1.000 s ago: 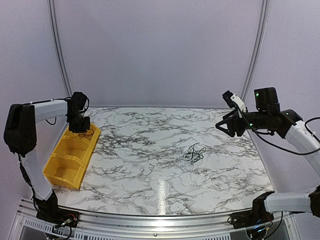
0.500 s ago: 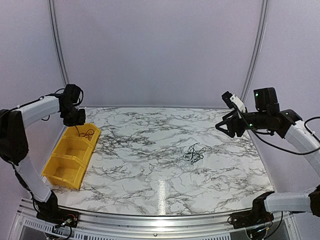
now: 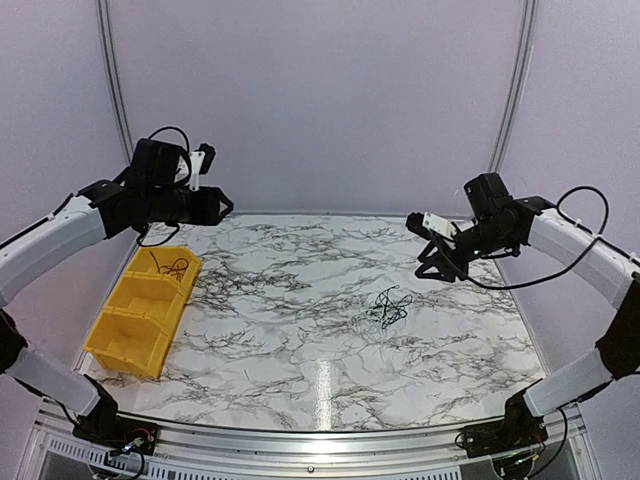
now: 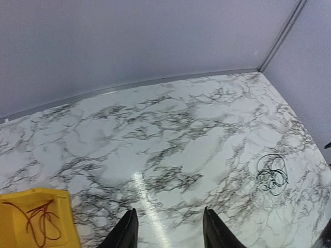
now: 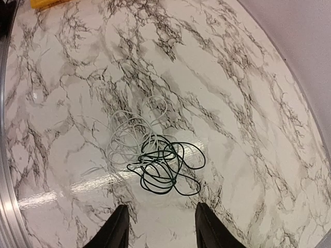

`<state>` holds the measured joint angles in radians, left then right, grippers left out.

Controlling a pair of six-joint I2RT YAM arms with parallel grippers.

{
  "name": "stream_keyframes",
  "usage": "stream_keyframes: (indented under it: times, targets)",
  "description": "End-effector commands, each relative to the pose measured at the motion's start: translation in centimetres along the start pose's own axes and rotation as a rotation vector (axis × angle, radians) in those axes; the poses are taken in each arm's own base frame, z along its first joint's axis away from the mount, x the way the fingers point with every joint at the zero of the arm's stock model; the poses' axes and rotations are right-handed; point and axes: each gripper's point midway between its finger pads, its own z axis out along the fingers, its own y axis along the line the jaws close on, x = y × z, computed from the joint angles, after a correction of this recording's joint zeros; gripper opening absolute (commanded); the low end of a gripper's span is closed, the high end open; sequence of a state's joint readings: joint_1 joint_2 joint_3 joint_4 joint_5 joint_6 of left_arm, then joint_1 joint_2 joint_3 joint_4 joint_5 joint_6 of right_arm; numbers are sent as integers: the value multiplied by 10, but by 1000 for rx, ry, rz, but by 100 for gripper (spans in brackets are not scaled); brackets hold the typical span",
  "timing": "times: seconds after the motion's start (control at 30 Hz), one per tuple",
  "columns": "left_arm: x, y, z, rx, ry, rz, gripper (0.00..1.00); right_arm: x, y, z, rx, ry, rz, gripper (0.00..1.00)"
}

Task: Untangle the cables

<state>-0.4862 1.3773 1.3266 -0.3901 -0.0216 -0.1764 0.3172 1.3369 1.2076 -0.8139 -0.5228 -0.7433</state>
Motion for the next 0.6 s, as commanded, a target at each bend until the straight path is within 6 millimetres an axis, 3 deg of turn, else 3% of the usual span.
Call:
stream_keyframes:
  times: [0.0, 0.1, 0.17, 0.27, 0.33, 0.4, 0.47, 0.57]
  targets:
    - [15, -68, 23, 197, 24, -74, 50, 19, -3, 25, -46, 148, -221, 44]
    - [26, -90, 35, 90, 14, -47, 54, 27, -14, 46, -21, 212, -310, 47]
    - [26, -98, 39, 13, -18, -28, 62, 31, -22, 59, 4, 241, -341, 51]
    - [15, -108, 33, -97, -99, 20, 73, 38, -28, 77, 7, 283, -381, 53]
    - [4, -76, 24, -324, -205, -68, 96, 42, -32, 88, 12, 301, -402, 55]
    - [4, -59, 20, -403, -248, -149, 99, 47, -36, 99, 17, 320, -420, 55]
    - [3, -69, 24, -334, -255, -111, 99, 50, -38, 109, 11, 331, -433, 55]
    - [9, -113, 37, -66, -246, -61, 93, 48, -44, 123, 27, 328, -441, 54]
